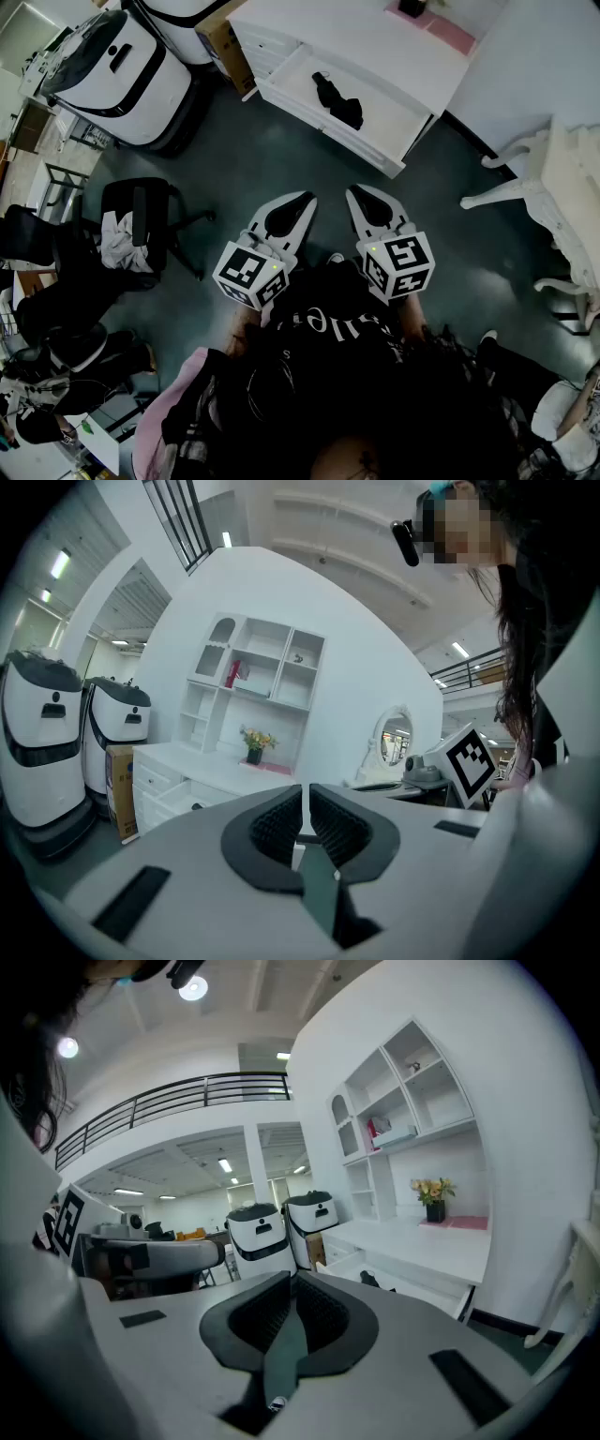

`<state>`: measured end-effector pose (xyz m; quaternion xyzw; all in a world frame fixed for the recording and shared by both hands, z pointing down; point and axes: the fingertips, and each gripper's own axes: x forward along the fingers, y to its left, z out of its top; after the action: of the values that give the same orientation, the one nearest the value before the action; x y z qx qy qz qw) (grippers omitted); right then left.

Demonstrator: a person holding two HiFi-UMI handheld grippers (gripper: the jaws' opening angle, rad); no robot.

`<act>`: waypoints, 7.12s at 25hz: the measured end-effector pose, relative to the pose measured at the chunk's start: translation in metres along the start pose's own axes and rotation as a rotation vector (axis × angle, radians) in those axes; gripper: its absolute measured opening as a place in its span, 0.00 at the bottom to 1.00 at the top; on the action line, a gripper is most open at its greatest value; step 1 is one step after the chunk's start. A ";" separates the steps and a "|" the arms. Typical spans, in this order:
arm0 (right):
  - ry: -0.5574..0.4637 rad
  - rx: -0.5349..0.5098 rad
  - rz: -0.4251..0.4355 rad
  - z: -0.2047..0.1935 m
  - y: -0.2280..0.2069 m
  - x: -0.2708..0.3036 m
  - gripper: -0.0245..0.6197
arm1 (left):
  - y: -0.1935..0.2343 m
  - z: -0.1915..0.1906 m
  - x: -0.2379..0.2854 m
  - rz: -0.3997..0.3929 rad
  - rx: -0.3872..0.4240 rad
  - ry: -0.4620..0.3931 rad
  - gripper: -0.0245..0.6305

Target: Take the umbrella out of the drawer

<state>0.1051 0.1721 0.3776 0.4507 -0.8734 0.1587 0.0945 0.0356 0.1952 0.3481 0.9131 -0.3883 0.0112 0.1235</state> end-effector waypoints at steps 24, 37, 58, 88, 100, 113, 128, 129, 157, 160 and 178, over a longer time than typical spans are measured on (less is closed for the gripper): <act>-0.040 0.085 -0.035 -0.003 -0.026 -0.012 0.13 | -0.008 -0.001 0.009 -0.007 0.019 0.021 0.09; -0.004 0.125 -0.038 -0.008 -0.036 0.019 0.13 | 0.018 -0.006 0.025 -0.022 -0.005 0.059 0.09; 0.105 0.163 -0.201 0.051 -0.081 0.230 0.13 | 0.242 0.040 0.117 -0.136 -0.018 0.121 0.09; 0.164 0.306 -0.475 0.056 -0.107 0.315 0.13 | 0.377 0.048 0.174 -0.324 -0.034 0.164 0.09; 0.177 0.383 -0.459 0.042 -0.170 0.326 0.13 | 0.363 0.042 0.228 -0.344 -0.017 0.216 0.09; 0.294 0.326 -0.423 -0.014 -0.262 0.347 0.13 | 0.351 0.031 0.291 -0.355 0.003 0.286 0.09; 0.598 0.346 -0.181 -0.130 -0.323 0.424 0.40 | 0.370 0.019 0.329 -0.202 -0.012 0.326 0.09; 0.621 0.330 -0.159 -0.136 -0.323 0.429 0.41 | 0.371 0.018 0.329 -0.189 -0.013 0.328 0.09; 0.989 -0.112 -0.124 -0.212 -0.325 0.490 0.48 | 0.405 0.015 0.284 0.104 -0.090 0.303 0.09; 1.006 -0.057 -0.131 -0.208 -0.330 0.479 0.47 | 0.407 0.020 0.276 0.116 -0.091 0.285 0.09; 0.809 0.152 -0.164 -0.094 -0.301 0.397 0.47 | 0.401 0.030 0.241 0.061 -0.071 0.260 0.09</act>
<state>0.1249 -0.2580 0.6453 0.4257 -0.7130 0.3787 0.4087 -0.0842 -0.2504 0.4337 0.8869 -0.3966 0.1193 0.2046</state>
